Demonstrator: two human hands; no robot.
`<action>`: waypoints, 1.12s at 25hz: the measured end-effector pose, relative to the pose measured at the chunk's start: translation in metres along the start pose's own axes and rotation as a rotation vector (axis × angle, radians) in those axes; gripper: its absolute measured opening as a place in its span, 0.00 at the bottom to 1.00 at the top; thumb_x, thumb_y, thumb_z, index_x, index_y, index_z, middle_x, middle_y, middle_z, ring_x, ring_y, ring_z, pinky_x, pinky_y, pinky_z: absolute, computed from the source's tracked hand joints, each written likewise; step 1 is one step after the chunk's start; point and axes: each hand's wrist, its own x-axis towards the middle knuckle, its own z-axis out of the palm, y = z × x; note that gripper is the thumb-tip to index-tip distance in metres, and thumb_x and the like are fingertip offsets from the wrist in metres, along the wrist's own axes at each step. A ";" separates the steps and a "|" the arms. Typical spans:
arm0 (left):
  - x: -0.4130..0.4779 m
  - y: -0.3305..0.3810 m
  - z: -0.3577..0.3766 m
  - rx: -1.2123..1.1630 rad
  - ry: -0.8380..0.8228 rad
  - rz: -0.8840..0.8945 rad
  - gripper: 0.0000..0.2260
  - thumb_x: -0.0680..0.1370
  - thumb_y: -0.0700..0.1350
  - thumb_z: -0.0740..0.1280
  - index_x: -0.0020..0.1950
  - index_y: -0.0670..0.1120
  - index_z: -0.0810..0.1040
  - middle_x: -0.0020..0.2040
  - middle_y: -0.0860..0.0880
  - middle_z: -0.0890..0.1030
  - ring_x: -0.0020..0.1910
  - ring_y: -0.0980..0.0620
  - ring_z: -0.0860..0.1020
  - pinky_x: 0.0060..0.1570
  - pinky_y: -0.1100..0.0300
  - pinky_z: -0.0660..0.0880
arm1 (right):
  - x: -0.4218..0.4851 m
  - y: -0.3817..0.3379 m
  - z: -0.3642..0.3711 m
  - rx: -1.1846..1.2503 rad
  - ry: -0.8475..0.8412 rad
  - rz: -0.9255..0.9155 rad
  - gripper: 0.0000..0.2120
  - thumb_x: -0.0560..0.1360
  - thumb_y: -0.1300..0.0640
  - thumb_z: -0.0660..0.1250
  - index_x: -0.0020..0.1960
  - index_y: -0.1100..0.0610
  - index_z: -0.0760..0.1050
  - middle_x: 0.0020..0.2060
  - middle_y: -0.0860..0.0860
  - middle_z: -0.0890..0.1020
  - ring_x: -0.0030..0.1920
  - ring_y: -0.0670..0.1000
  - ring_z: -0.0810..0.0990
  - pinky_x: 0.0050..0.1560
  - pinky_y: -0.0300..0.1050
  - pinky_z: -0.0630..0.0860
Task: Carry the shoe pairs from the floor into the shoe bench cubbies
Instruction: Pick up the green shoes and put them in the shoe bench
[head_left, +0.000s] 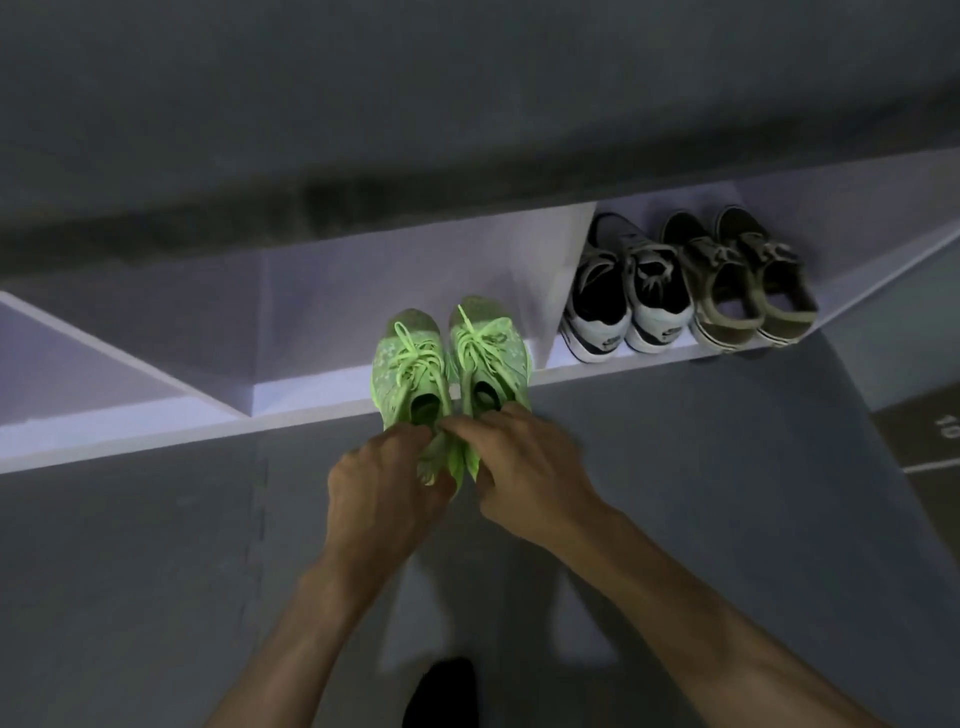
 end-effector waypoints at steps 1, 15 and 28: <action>0.013 -0.008 0.017 0.009 0.021 0.010 0.12 0.69 0.52 0.74 0.49 0.49 0.81 0.43 0.48 0.83 0.42 0.40 0.81 0.35 0.56 0.67 | 0.010 0.011 0.015 -0.008 0.006 -0.016 0.29 0.64 0.60 0.69 0.64 0.48 0.74 0.48 0.49 0.83 0.50 0.56 0.77 0.40 0.48 0.74; 0.152 -0.046 0.120 0.022 0.130 0.069 0.12 0.72 0.53 0.68 0.53 0.51 0.79 0.48 0.50 0.81 0.46 0.45 0.79 0.40 0.55 0.69 | 0.119 0.115 0.088 -0.141 0.050 -0.043 0.28 0.70 0.61 0.68 0.69 0.48 0.70 0.53 0.51 0.82 0.53 0.56 0.75 0.46 0.50 0.72; 0.155 -0.048 0.134 0.015 0.176 0.032 0.12 0.72 0.53 0.68 0.52 0.48 0.78 0.46 0.48 0.80 0.43 0.44 0.78 0.38 0.57 0.66 | 0.118 0.125 0.098 -0.195 0.024 0.088 0.32 0.69 0.62 0.68 0.72 0.49 0.66 0.53 0.52 0.78 0.55 0.55 0.72 0.48 0.50 0.74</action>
